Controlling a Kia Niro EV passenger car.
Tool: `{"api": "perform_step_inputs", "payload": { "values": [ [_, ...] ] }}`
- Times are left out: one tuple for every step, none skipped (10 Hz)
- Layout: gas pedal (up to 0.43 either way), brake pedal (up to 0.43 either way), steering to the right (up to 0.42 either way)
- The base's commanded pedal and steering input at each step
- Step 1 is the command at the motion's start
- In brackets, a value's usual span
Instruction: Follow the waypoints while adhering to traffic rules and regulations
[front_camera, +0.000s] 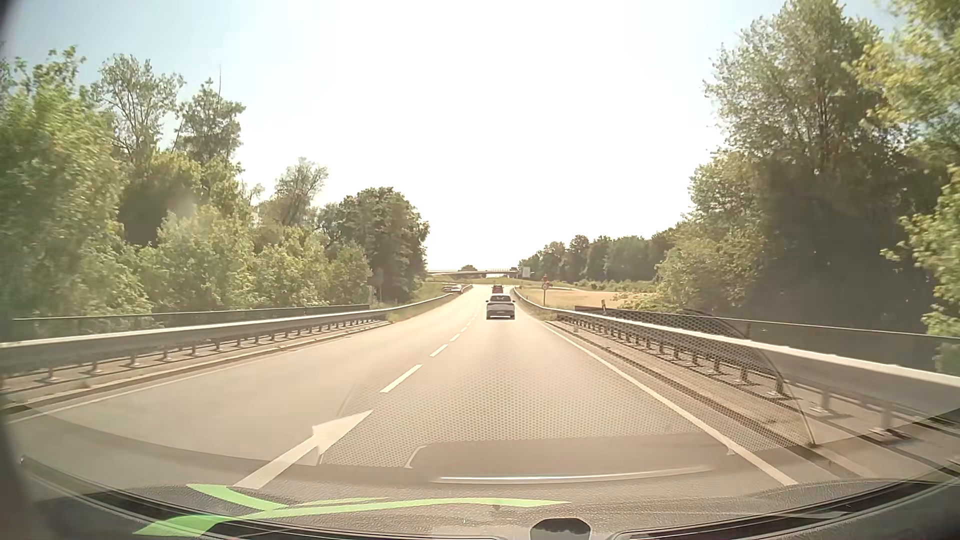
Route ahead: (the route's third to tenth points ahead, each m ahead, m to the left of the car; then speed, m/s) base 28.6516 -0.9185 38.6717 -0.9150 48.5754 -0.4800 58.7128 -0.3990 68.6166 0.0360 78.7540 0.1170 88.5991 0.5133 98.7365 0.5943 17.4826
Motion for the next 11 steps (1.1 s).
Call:
{"api": "perform_step_inputs", "payload": {
  "values": [
    [0.079,0.000,-0.008],
    [0.110,0.000,-0.009],
    [0.118,0.000,-0.009],
    [0.130,0.000,-0.007],
    [0.130,0.000,-0.006],
    [0.130,0.000,-0.005],
    [0.130,0.000,-0.006],
    [0.130,0.000,-0.005],
    [0.130,0.000,-0.005],
    [0.130,0.000,-0.005],
    [0.130,0.000,-0.005]
  ]
}}
